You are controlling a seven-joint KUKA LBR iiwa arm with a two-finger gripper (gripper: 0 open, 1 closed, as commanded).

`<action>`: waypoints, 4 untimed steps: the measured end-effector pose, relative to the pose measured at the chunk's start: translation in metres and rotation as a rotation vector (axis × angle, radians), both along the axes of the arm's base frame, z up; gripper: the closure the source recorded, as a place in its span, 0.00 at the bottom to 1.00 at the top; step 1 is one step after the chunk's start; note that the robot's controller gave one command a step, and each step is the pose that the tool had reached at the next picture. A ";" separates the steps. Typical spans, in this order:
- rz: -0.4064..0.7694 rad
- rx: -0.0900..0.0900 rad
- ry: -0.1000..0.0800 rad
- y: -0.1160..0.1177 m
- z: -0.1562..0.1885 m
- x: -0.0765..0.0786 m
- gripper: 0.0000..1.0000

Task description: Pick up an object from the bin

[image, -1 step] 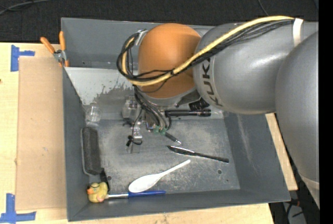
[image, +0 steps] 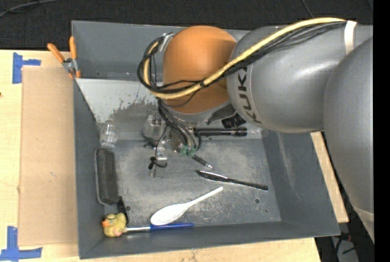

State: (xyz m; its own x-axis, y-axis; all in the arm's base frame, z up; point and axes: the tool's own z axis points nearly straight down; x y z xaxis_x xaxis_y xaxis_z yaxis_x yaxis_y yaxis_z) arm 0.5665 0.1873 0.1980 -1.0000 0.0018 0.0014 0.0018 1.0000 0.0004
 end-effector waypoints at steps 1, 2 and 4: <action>0.180 0.000 0.001 -0.013 -0.056 -0.037 0.00; 0.329 0.000 -0.002 -0.046 -0.058 -0.064 0.00; 0.601 0.000 -0.026 -0.036 -0.126 -0.086 0.00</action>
Offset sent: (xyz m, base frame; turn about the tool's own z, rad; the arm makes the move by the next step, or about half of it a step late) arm -0.0629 -0.0452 -0.0570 -0.3323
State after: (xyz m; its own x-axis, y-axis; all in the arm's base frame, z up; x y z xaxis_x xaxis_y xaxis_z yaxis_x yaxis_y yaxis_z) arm 0.4807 0.1516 0.0723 -0.8256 -0.5638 -0.0231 -0.5638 0.8259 -0.0076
